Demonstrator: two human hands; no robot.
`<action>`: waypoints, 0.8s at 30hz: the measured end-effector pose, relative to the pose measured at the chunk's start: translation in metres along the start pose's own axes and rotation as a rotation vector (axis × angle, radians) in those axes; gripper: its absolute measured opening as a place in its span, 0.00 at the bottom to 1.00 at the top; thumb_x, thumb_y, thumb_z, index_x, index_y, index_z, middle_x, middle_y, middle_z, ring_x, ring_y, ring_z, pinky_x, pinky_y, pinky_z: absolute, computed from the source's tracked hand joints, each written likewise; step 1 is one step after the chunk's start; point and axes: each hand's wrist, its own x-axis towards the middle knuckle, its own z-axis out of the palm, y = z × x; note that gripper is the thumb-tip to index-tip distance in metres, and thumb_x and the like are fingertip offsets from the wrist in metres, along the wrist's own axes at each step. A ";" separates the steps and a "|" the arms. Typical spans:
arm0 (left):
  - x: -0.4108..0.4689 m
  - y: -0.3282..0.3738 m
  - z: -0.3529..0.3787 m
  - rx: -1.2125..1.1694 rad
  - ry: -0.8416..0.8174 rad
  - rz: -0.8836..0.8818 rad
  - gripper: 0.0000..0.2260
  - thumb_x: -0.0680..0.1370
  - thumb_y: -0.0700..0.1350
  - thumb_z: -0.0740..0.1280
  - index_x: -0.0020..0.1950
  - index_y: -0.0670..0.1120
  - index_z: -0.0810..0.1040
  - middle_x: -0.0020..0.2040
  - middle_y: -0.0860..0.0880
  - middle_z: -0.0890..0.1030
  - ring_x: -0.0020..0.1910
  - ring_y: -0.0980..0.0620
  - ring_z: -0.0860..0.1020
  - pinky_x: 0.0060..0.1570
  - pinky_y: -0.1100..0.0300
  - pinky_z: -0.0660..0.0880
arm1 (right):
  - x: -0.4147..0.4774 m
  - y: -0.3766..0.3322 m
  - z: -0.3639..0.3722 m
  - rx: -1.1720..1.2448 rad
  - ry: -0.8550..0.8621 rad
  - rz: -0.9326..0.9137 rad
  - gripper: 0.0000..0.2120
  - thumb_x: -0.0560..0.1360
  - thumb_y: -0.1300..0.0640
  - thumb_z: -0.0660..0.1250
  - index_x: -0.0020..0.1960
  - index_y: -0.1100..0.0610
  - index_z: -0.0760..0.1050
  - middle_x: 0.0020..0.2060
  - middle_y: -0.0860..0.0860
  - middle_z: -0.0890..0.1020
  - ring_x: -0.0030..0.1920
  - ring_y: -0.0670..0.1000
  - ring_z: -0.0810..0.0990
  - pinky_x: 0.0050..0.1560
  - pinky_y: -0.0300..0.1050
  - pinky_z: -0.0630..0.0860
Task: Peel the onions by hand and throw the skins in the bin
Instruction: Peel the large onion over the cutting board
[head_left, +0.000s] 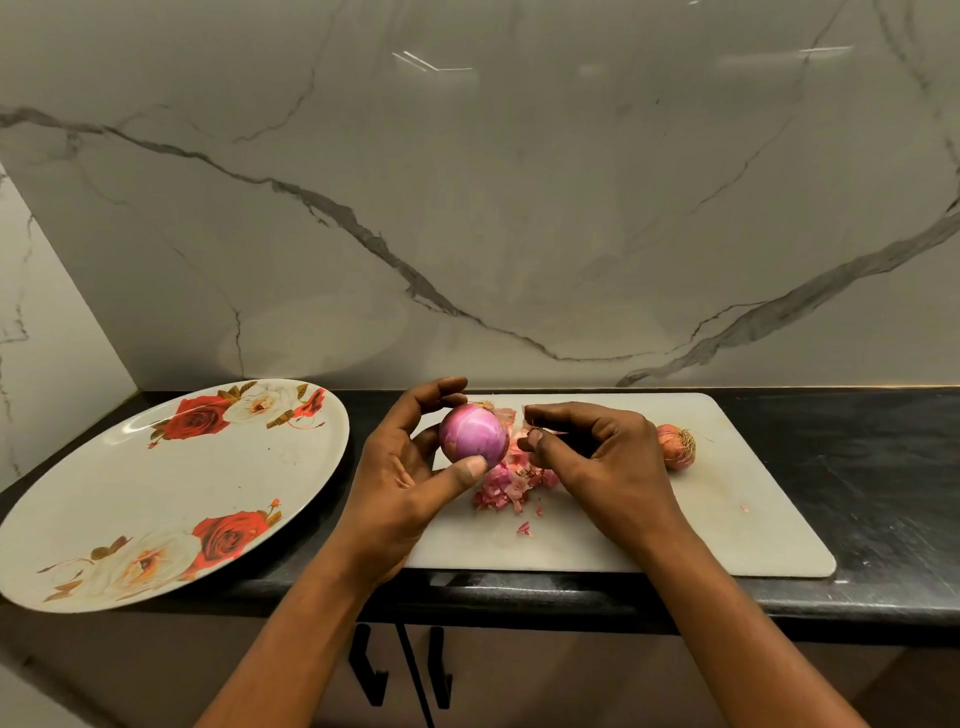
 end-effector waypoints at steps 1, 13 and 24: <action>0.000 0.000 0.001 0.019 -0.006 0.005 0.32 0.72 0.35 0.77 0.75 0.48 0.73 0.70 0.48 0.77 0.69 0.41 0.79 0.63 0.43 0.80 | 0.000 0.000 0.001 0.016 -0.012 -0.003 0.12 0.78 0.61 0.75 0.61 0.54 0.86 0.52 0.46 0.89 0.51 0.44 0.88 0.53 0.48 0.86; -0.002 0.003 0.002 0.015 -0.081 0.012 0.32 0.72 0.34 0.77 0.74 0.51 0.75 0.69 0.47 0.77 0.68 0.40 0.79 0.59 0.50 0.82 | 0.003 0.002 0.001 0.070 -0.031 -0.006 0.04 0.80 0.61 0.73 0.52 0.57 0.86 0.43 0.50 0.88 0.45 0.50 0.89 0.47 0.54 0.87; 0.001 0.007 0.004 -0.137 0.015 -0.099 0.21 0.80 0.41 0.68 0.73 0.46 0.75 0.63 0.53 0.83 0.63 0.43 0.83 0.58 0.47 0.83 | 0.001 0.003 0.001 -0.036 -0.002 -0.045 0.13 0.78 0.69 0.70 0.55 0.54 0.87 0.47 0.45 0.89 0.48 0.42 0.88 0.52 0.46 0.86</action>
